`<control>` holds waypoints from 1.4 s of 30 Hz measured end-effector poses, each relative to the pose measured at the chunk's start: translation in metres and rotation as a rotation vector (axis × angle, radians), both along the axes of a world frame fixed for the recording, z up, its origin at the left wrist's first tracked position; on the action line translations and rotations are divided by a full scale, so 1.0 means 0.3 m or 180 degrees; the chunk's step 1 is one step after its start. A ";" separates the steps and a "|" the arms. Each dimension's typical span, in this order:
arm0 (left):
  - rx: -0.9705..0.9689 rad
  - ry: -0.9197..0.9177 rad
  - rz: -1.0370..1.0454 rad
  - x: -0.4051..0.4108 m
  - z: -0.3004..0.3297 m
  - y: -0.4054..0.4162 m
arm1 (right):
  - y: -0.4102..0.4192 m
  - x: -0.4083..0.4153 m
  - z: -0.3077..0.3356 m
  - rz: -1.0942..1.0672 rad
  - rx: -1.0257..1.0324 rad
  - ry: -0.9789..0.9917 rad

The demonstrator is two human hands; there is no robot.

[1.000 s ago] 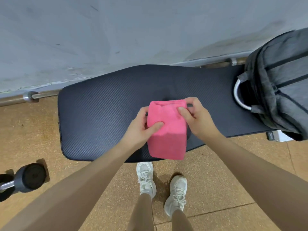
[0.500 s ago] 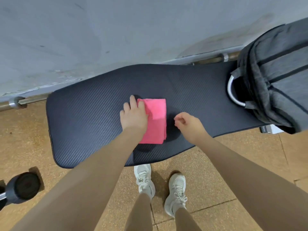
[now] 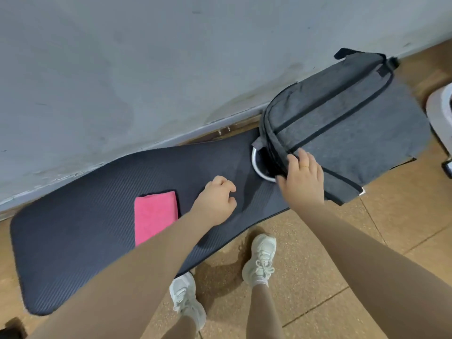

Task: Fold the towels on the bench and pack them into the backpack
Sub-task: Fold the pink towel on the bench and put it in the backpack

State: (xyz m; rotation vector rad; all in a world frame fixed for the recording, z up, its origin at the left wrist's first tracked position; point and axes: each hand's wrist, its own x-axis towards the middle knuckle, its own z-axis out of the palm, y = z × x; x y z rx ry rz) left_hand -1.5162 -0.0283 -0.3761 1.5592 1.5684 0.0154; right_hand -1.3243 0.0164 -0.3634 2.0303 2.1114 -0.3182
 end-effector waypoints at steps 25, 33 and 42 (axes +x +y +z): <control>0.2469 0.1519 -0.2081 0.421 0.053 0.485 | 0.197 0.368 0.101 -0.0809 -0.0727 0.2701; 0.2764 0.0992 -0.2520 0.361 0.318 0.430 | 0.121 0.340 0.315 -0.1203 -0.1112 0.3270; 0.2432 0.1075 -0.3080 0.355 0.337 0.442 | 0.048 0.303 0.182 -0.0387 -0.1025 0.1313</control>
